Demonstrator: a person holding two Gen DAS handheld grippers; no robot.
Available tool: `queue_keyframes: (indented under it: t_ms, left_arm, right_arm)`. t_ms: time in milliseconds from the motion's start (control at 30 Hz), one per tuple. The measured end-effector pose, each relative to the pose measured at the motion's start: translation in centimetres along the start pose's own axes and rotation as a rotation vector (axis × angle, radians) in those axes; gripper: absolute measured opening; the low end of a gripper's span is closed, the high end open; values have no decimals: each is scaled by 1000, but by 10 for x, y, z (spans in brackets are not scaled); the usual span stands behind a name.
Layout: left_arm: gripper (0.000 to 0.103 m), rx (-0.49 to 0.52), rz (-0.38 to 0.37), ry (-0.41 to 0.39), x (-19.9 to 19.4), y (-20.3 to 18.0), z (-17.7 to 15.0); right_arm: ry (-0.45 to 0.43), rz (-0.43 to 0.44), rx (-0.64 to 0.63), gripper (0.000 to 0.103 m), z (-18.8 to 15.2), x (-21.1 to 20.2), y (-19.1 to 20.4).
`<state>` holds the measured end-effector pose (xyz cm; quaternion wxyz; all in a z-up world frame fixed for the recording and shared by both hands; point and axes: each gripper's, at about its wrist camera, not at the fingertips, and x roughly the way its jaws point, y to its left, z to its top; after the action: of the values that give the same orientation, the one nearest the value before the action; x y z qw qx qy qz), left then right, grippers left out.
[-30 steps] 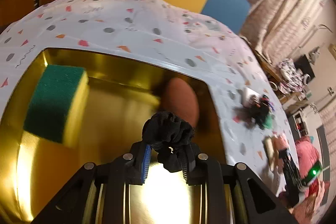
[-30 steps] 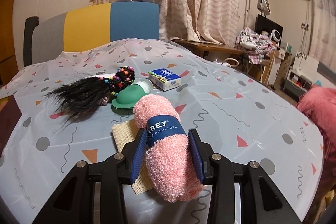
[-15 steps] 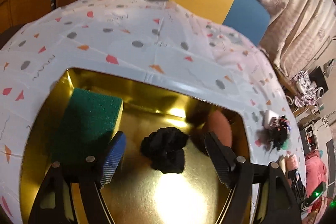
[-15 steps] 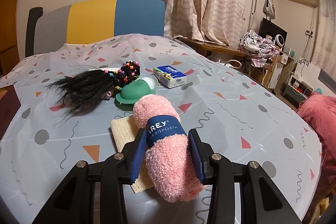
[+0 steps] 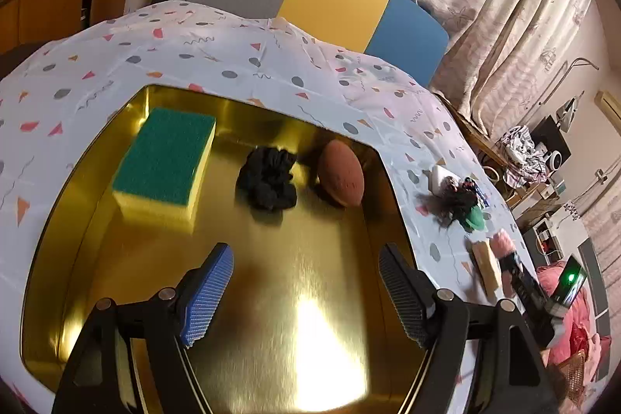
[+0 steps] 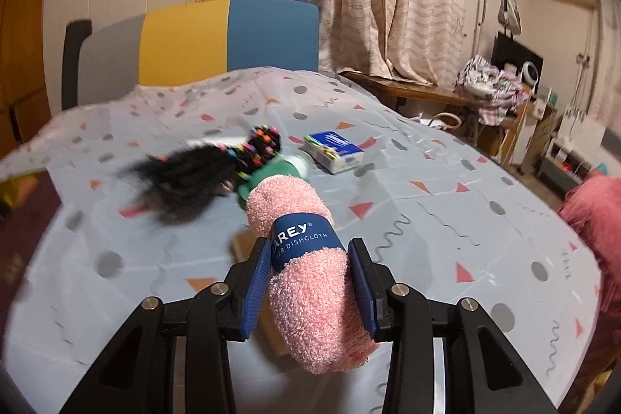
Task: Organize rigid objects
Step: 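Lower the pink towel into the gold tray and open the right tool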
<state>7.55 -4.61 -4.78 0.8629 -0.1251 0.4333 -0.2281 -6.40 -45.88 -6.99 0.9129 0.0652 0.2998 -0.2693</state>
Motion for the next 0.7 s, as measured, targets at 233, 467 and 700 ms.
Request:
queue_keyframes:
  t_ms: [233, 467, 700]
  left_arm:
    - [79, 14, -16, -9, -13, 3, -12]
    - [79, 53, 24, -49, -32, 9, -15]
    - [79, 24, 52, -65, -44, 28, -12]
  right_arm:
    - [-16, 132, 10, 41, 18, -28, 41]
    - [46, 333, -18, 41, 19, -53, 105]
    - [145, 547, -144, 41, 22, -76, 204]
